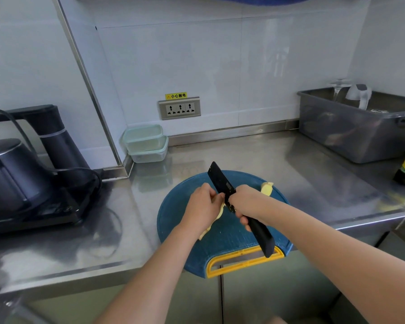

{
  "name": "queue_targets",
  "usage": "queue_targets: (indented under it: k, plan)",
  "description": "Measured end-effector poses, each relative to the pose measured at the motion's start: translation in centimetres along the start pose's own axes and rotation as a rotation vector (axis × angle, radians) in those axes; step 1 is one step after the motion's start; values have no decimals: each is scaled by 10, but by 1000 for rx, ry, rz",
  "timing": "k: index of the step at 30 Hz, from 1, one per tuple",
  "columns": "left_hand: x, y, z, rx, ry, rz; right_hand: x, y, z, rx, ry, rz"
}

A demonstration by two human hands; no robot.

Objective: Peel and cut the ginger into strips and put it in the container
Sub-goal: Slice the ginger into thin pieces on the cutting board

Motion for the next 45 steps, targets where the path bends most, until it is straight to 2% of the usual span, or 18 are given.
queue_targets:
  k: [11,15,25,37,45]
  plan:
    - [-5,-3,0,12,-34,-63,-8,3,9,12,20,-25]
    - [-4,-2,1,4,-33,-47,-1,5,8,17,-29,-50]
    - [-6,2,3,-26,-28,-54,16,6,-5,-32,-19,-140]
    - [-3,2,2,-37,2,-14,12,8,-8,-51,66,-23]
    - [-1,2,3,-51,22,12,7,9,1,4,17,-44]
Point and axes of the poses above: each hand's wrist, its own z-axis towards the middle knuckle, its own y-axis out of the palm, x = y × z, the point moved 5 cm from there along z, towards the middle knuckle, and after that the axes turned 3 degrees about -x, right-handed, at the moved point
